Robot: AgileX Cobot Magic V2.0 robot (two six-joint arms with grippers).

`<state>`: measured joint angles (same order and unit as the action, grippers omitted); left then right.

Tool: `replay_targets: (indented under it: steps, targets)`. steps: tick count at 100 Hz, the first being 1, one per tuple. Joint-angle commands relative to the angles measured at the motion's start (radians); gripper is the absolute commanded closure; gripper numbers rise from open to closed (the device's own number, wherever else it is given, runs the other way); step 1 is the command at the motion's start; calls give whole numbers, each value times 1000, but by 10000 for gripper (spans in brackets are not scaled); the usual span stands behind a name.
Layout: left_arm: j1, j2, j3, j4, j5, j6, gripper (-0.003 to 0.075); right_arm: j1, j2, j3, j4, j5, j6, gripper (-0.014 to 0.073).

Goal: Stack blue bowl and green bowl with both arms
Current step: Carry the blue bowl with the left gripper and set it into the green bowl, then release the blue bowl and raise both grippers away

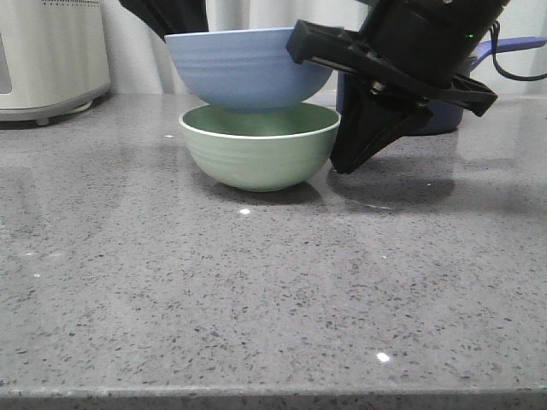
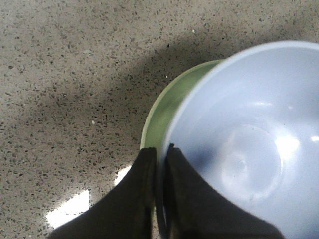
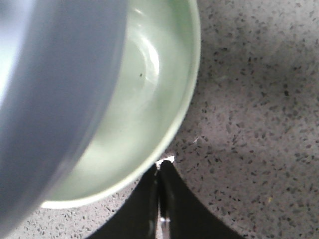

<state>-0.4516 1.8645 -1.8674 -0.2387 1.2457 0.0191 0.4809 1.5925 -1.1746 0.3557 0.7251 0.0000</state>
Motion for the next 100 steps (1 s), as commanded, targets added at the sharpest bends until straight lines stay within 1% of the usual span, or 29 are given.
replay_targets:
  steps: [1, 9, 26, 33, 38, 69, 73, 78, 87, 100]
  targets:
    - [-9, -50, -35, -36, -32, -1, 726, -1, -37, -28, 17, -27, -6, 582]
    - [-9, -50, -35, -36, -32, 2, 675, -1, -37, -28, 17, -27, -6, 582]
    - [-9, -50, -35, -36, -32, 2, 505, -1, -37, -28, 17, -27, -6, 582]
    - [-9, -50, -35, -36, -32, 2, 454, -1, -37, -28, 17, -27, -6, 582]
    - [-9, -50, -35, -36, -32, 2, 435, -1, -37, -28, 17, -27, -6, 582]
    - [-9, -53, -35, -29, -34, 2, 437, -1, -37, -28, 18, -27, -6, 582]
    - [-9, -56, -35, -20, -35, 2, 437, -1, -37, -28, 25, -11, -6, 582]
    - [-9, -60, -35, -4, -35, 2, 437, -1, -39, -28, 34, 59, -6, 582]
    - [-9, -74, -25, 38, -35, -5, 437, -2, -39, -28, 25, 69, -6, 582]
    - [-9, -122, 40, 51, -106, -8, 438, -25, -44, -28, 23, 87, -6, 582]
